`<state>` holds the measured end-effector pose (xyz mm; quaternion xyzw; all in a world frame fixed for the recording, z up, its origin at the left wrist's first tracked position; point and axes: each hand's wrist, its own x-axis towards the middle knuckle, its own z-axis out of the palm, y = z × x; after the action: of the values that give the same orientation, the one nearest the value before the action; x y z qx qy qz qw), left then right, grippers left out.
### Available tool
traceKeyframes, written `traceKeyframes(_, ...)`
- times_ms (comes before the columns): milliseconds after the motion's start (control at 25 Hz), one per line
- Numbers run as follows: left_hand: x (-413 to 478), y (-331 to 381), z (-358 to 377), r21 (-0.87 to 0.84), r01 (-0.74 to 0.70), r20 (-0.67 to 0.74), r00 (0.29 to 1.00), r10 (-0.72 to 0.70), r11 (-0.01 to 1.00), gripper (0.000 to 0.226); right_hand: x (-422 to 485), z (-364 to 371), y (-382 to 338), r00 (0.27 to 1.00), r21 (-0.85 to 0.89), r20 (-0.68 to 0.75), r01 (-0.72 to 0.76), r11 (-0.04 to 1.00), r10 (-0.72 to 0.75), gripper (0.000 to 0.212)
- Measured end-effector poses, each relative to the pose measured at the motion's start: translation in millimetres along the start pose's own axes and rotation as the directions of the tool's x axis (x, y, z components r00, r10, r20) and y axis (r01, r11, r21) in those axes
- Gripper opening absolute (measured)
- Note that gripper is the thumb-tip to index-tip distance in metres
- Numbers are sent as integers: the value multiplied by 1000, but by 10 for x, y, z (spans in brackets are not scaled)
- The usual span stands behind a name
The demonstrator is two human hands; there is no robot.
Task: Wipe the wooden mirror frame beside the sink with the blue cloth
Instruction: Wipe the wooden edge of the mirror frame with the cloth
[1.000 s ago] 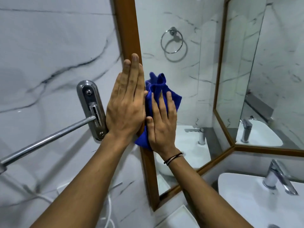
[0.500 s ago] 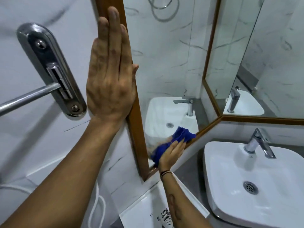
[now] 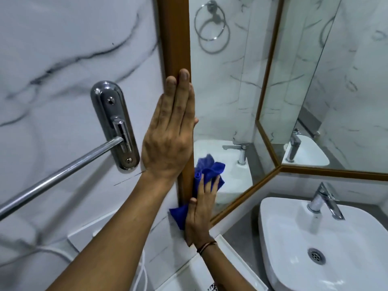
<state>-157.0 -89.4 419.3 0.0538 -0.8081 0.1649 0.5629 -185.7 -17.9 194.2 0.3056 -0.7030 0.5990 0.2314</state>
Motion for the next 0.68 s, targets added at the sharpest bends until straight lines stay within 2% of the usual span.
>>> traceKeyframes(120, -35, 22, -89, -7, -29, 32, 999, 29, 1000, 50, 963, -224, -425, 972, -34, -13, 234, 972, -234, 56)
traceKeyframes(200, -28, 32, -155, -25, -34, 66, 997, 35, 999, 49, 1409, -321, -725, 954, -77, -55, 289, 954, -294, 56)
traceKeyframes(320, -28, 35, -225, -131, 32, 165, 986, -10, 991, 50, 1336, -290, -734, 945, -160, -69, 306, 938, -320, 55)
traceKeyframes(400, -172, 129, -245, -218, 97, 201, 978, -53, 971, 53, 1006, -276, -539, 969, -226, -26, 233, 946, -244, 63)
traceKeyframes(480, -569, 328, -282, -287, 239, 281, 947, -157, 927, 57, 366, -359, -202, 988, -238, 140, 95, 967, -63, 74)
traceKeyframes(560, -1288, 582, -330, -294, 435, 420, 858, -294, 851, 66, -380, -564, 153, 916, -324, 384, 12, 946, 120, 65)
traceKeyframes(680, -2453, 890, -436, -207, 522, 604, 733, -312, 827, 64, -1119, -962, 613, 740, -475, 607, 46, 879, 289, 51)
